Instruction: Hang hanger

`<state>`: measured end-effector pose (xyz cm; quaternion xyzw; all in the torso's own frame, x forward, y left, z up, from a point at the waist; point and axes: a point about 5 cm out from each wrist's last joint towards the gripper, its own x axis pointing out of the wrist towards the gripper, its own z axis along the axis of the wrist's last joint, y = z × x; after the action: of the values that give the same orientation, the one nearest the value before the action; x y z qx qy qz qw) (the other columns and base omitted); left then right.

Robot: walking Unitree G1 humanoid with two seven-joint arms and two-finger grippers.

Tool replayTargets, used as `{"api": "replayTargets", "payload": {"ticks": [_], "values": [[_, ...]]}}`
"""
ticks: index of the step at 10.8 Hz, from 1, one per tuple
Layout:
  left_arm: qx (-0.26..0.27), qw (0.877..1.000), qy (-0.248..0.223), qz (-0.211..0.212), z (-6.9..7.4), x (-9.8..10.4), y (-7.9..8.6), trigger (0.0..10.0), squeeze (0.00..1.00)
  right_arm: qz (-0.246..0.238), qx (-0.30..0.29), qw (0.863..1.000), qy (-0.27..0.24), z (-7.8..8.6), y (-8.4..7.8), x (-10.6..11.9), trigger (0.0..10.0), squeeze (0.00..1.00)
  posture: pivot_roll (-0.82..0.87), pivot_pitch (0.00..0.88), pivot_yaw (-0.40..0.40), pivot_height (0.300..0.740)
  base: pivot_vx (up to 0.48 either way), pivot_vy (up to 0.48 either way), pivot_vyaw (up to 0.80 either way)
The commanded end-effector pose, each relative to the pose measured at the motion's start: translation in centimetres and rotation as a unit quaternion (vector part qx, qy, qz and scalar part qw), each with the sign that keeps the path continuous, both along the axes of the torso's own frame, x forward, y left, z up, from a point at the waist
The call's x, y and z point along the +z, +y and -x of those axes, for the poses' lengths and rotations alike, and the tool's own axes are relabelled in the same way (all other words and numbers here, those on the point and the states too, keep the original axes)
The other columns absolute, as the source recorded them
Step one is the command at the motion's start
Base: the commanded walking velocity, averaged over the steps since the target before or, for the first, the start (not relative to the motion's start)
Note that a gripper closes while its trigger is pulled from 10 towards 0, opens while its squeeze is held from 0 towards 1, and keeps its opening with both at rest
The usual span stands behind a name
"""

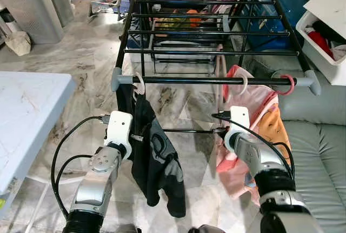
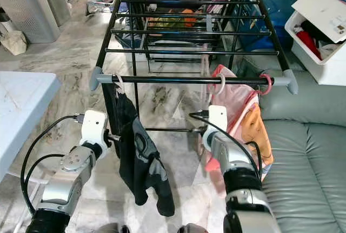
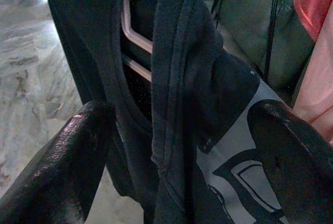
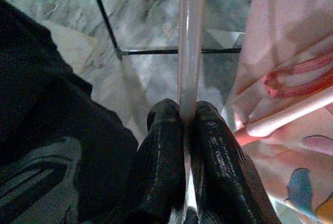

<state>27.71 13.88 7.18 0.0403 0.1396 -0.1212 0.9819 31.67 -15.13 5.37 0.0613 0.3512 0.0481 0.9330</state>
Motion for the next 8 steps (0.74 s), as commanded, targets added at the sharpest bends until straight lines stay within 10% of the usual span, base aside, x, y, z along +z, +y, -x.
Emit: {"api": "replayTargets", "payload": {"ticks": [1, 6, 7, 8], "values": [[-0.003, 1.0, 0.001, -0.005, -0.11, -0.02, -0.14, 10.0, 0.0, -0.006, 0.019, 0.997, 0.072, 1.93, 0.93, -2.47, 10.0, 0.0, -0.03, 0.033, 0.0, 0.74, 0.0, 0.0, 0.0], [-0.002, 1.0, 0.003, -0.003, -0.09, -0.12, -0.29, 10.0, 0.0, 0.008, 0.036, 0.997, 0.074, 2.69, 1.13, -2.56, 10.0, 0.0, -0.03, 0.035, -0.004, 0.74, 0.0, 0.0, 0.0], [-0.002, 1.0, 0.005, -0.004, -0.09, -0.18, -0.27, 10.0, 0.0, 0.009, 0.032, 0.997, 0.071, 2.89, 0.85, -2.56, 10.0, 1.0, -0.03, 0.035, -0.004, 0.74, 0.0, 0.0, 0.0], [-0.002, 1.0, 0.005, -0.004, -0.11, -0.18, -0.28, 10.0, 0.0, 0.015, 0.037, 0.997, 0.066, 2.91, 0.77, -2.49, 10.0, 1.0, -0.03, 0.036, -0.003, 0.74, 0.0, 0.0, 0.0]]}}
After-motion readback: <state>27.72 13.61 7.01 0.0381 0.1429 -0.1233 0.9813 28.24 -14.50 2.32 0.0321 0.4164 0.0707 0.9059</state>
